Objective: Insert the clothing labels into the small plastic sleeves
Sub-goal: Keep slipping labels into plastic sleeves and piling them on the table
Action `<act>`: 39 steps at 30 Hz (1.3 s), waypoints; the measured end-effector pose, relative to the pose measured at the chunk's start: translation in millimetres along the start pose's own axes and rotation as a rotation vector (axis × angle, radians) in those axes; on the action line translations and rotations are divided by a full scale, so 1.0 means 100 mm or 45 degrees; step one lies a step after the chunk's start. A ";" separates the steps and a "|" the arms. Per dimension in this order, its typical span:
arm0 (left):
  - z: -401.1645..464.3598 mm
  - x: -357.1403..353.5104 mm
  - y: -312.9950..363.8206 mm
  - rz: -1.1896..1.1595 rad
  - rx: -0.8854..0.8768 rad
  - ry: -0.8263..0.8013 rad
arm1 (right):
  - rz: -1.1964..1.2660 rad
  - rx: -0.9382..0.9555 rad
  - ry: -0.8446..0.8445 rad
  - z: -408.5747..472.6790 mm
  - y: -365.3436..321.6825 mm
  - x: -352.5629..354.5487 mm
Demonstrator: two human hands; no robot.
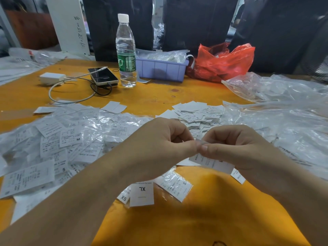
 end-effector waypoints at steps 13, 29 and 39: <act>0.03 -0.02 -0.03 -0.017 -0.024 -0.027 | 0.028 -0.020 0.030 0.01 0.02 0.05; -0.02 0.62 -0.60 0.386 0.484 0.157 | -0.404 0.094 0.270 -0.01 -0.10 0.38; -0.12 0.87 -0.54 0.793 0.537 0.359 | -0.830 0.461 0.539 -0.20 -0.55 0.52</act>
Point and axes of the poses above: each hand's wrist, its own z-axis towards the middle knuckle, its own x-axis out of the back of the hand, y = z × x, the point moved 10 cm from there along z, towards the middle knuckle, and after that the axes turned 5 degrees about z, right-handed, at the moved point
